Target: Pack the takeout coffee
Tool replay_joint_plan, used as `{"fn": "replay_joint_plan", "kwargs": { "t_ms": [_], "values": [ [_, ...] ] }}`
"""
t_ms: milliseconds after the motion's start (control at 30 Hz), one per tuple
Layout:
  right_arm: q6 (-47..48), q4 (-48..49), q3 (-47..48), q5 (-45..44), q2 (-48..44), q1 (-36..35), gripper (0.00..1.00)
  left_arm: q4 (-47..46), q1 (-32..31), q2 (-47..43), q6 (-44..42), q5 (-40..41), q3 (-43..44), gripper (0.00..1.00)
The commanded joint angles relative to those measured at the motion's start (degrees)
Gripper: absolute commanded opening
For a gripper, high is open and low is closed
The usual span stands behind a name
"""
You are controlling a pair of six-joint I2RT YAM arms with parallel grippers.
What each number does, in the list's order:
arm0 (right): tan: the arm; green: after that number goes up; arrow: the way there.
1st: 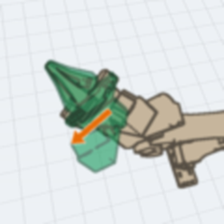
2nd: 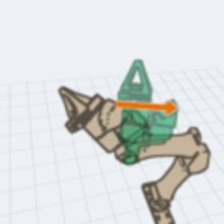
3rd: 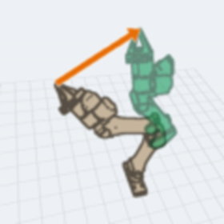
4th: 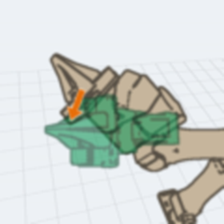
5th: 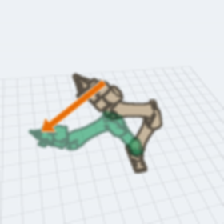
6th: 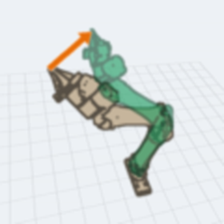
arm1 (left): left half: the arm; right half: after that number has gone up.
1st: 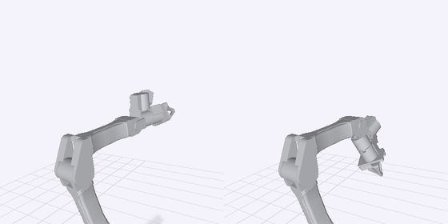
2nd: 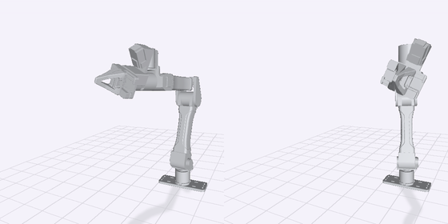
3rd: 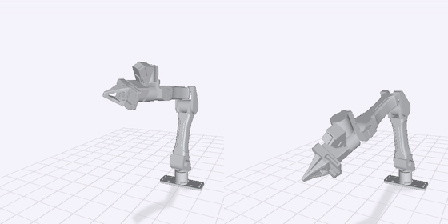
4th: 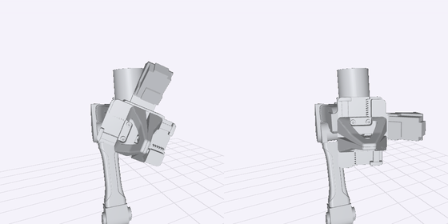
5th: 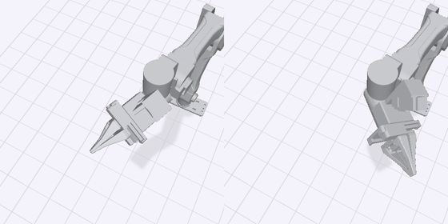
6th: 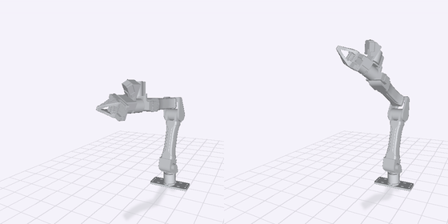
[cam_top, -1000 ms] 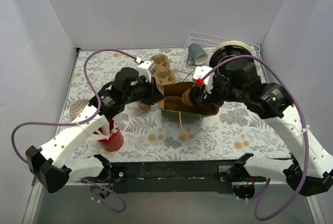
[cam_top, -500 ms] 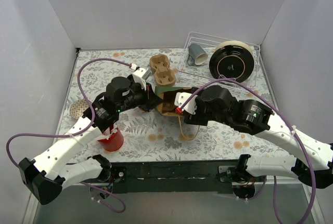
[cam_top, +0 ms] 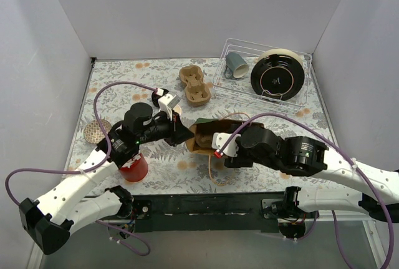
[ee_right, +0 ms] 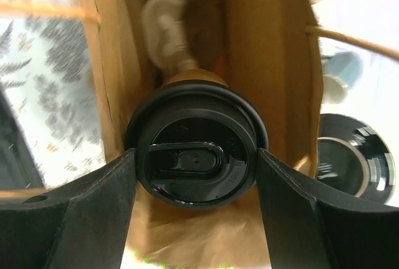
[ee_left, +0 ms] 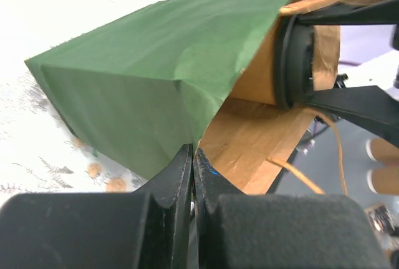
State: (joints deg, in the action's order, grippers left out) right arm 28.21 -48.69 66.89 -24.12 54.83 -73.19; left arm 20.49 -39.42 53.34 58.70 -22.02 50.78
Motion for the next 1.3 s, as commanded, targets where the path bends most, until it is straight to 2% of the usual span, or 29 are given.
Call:
{"fn": "replay_joint_plan", "kwargs": {
  "t_ms": [0, 167, 267, 467, 667, 967, 1267],
  "values": [
    [-4.29, -0.79, -1.23, -0.84, -0.42, -2.83, 0.39, -1.16, 0.04, -2.19, 0.89, -4.70, -1.30, 0.00],
    [-6.58, -2.90, -2.91, -0.31, 0.45, -6.26, 0.39, 1.22, -0.04, -3.59, 1.33, -2.33, -2.53, 0.00],
    [-7.02, -3.34, -3.00, -1.10, 1.24, -7.49, 0.39, 1.65, -0.13, -5.00, 1.51, 1.71, -2.62, 0.00],
    [-5.97, 2.27, -5.19, -10.94, 0.37, -7.58, 0.38, 0.96, -0.83, -4.30, 1.33, 13.48, -0.52, 0.00],
    [-3.08, 4.03, -5.46, -14.82, 3.17, -5.31, 0.38, -0.89, -2.06, -2.37, 0.54, 13.76, -0.77, 0.00],
    [2.38, 17.20, -5.98, 0.55, 5.19, 6.11, 0.38, -1.86, -6.98, -1.66, 2.56, 16.75, -1.92, 0.00],
    [3.96, 25.92, -5.19, 8.03, 8.90, 8.15, 0.36, -0.54, -8.66, -2.63, 2.83, 17.36, -2.00, 0.00]
  ]
}}
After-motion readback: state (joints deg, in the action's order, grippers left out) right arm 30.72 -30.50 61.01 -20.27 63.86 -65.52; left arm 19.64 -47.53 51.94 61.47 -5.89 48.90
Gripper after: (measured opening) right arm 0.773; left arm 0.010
